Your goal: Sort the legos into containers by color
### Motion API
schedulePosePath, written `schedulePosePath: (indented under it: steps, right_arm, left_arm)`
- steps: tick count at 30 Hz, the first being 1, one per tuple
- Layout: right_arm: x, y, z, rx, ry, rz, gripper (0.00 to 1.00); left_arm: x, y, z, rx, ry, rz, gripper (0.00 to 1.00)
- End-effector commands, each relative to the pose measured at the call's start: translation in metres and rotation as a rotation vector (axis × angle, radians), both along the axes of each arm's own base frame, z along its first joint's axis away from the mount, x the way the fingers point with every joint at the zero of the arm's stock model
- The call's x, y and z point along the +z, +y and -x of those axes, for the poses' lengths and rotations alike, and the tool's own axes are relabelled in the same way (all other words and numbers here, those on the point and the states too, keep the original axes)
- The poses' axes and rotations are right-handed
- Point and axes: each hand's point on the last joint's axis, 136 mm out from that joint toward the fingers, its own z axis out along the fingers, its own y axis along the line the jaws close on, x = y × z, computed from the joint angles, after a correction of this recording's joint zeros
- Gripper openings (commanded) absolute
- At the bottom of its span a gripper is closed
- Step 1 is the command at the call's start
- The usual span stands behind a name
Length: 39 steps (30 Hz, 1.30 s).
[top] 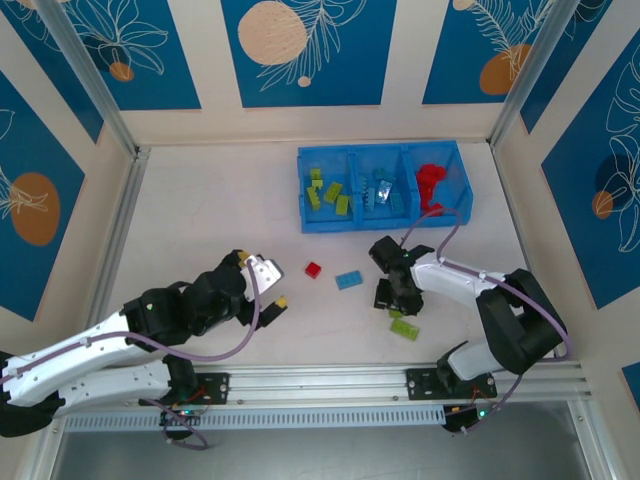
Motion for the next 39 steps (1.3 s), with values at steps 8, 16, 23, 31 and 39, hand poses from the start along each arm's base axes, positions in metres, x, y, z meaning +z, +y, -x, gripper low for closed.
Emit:
schedulePosePath:
  steps: [8,16,23,31,39]
  right_arm:
    - [0.04,0.038,-0.022,0.052,-0.132,-0.112,0.26]
    - [0.175,0.096,-0.111,0.184,-0.629,-0.28,0.24]
    - [0.209,0.136,-0.213,0.24,-0.741,-0.234,0.24]
    - [0.183,0.148,-0.318,0.194,-0.686,-0.225,0.36]
    - [0.228,0.153,-0.318,0.219,-0.699,-0.213,0.65]
  left_arm:
    - [0.004,0.005,-0.003,0.027,-0.013,0.022,1.0]
    - [0.006,0.005,-0.005,0.033,-0.027,0.029,1.0]
    - [0.006,0.01,-0.006,0.049,-0.036,0.033,1.0]
    - [0.008,0.014,-0.007,0.066,-0.051,0.036,1.0]
    - [0.003,0.013,-0.009,0.071,-0.047,0.011,1.0]
